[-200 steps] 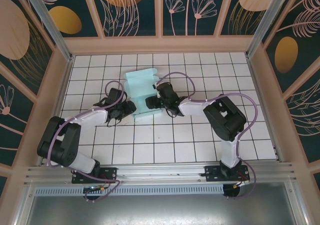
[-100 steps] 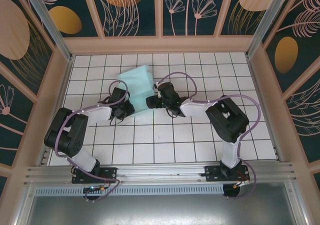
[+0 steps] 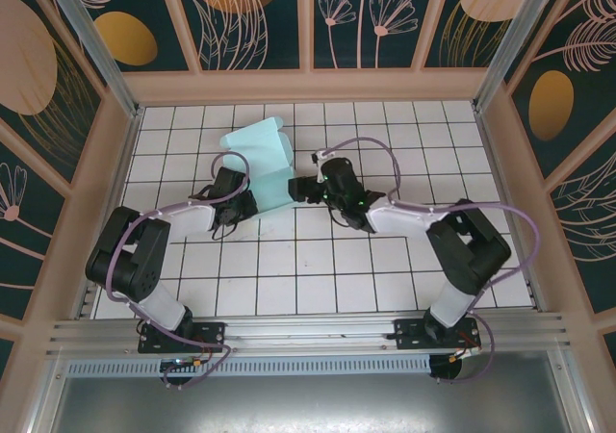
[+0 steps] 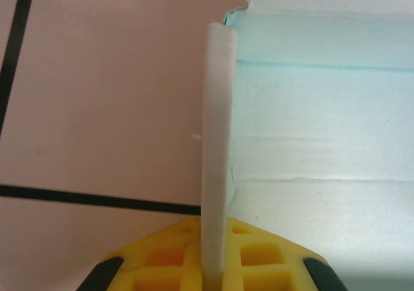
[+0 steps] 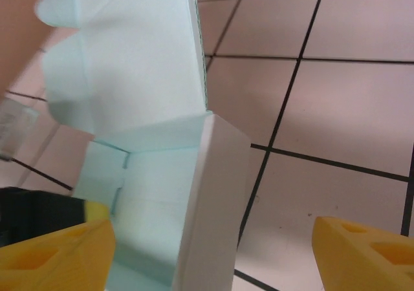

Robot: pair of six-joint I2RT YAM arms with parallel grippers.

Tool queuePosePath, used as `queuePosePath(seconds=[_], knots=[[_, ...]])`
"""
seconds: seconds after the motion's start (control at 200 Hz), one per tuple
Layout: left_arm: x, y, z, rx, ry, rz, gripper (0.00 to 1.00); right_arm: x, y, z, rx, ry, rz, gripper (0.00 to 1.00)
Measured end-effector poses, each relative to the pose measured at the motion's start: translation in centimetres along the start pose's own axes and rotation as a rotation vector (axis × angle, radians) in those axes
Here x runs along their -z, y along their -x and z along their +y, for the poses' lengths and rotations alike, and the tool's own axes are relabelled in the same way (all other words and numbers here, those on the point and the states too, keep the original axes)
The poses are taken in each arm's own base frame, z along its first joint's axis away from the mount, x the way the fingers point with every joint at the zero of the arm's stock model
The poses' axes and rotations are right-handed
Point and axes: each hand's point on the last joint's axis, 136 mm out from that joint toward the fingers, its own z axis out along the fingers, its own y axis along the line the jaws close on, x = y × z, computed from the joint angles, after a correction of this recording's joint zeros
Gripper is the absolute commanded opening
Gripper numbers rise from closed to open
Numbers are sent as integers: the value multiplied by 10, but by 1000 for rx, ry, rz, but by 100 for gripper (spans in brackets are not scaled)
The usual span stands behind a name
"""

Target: Fold the paper box

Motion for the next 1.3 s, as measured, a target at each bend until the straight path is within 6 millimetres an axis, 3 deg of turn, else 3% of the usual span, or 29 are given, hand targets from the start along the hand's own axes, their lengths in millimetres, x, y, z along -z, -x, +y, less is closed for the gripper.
queuePosePath(seconds=[0.14, 0.245, 0.335, 0.435, 0.641, 0.881, 1.171, 1.296], knots=[[9, 12, -7, -14, -52, -84, 0, 34, 39, -2, -82, 77, -155, 80], [29, 30, -27, -20, -161, -187, 0, 58, 68, -21, -169, 95, -270, 80], [55, 46, -50, -33, -291, -288, 0, 64, 73, -41, -227, 81, -301, 80], [86, 62, -77, -61, -438, -381, 0, 60, 61, -44, -262, 105, -264, 80], [124, 67, -111, -140, -649, -465, 0, 47, 50, -22, -279, 283, -221, 80], [136, 56, -125, -202, -766, -458, 0, 53, 53, 4, -225, 424, -231, 81], [152, 56, -138, -243, -851, -479, 0, 53, 46, 53, -124, 559, -190, 80], [156, 57, -140, -249, -866, -494, 0, 50, 43, 62, -106, 586, -178, 80]])
